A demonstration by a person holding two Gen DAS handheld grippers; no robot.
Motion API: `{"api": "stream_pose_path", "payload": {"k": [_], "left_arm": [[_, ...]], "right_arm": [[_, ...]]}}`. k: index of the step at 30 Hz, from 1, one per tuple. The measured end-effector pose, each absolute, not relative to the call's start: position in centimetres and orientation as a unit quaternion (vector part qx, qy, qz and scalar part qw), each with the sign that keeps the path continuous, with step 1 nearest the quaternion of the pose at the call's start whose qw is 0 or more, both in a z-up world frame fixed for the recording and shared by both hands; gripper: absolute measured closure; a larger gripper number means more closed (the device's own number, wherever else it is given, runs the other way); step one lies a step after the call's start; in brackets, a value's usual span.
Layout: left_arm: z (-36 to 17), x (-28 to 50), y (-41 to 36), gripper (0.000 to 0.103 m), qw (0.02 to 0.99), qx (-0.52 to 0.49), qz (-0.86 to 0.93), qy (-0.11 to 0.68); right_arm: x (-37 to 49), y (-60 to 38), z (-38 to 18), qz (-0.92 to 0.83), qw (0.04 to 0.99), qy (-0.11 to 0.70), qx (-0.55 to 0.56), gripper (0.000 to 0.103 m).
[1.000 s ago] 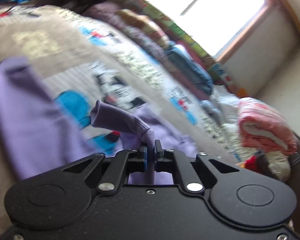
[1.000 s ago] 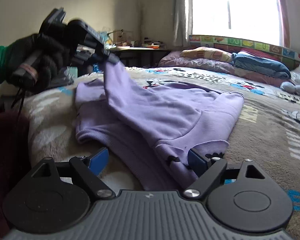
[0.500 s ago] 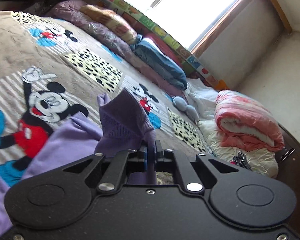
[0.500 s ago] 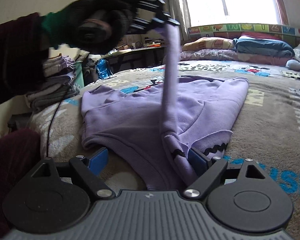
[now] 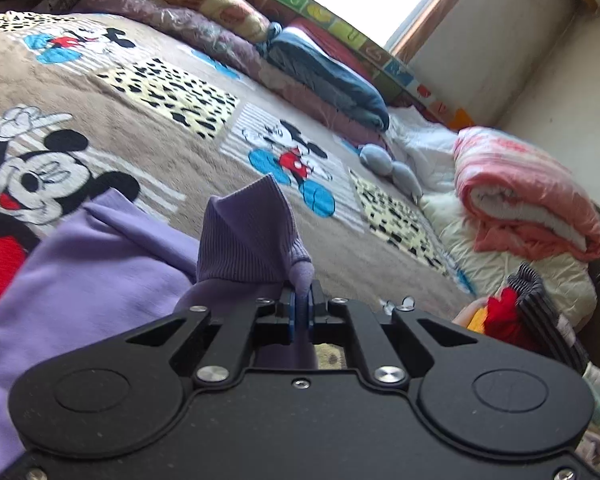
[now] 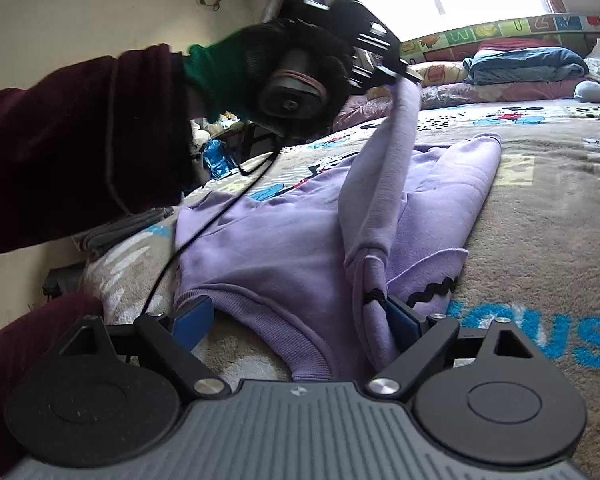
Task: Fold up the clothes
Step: 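Lift the held cuff and lay the sleeve over the body with the left gripper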
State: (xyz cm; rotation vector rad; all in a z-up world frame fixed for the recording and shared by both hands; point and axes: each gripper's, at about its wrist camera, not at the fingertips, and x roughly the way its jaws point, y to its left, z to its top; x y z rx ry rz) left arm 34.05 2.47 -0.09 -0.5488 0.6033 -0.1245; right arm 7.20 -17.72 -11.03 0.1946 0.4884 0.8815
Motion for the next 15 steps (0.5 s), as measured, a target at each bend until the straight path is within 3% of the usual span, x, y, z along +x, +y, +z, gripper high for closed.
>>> {"api": "stream_pose_path", "payload": {"k": [15], "left_arm": [[-3.5, 38.2, -3.4, 0.1, 0.922, -0.163, -0.053, 0.348]], "right_arm": [[7.7, -18.4, -11.6, 0.433, 0.861, 0.232, 0.13, 0.013]]}}
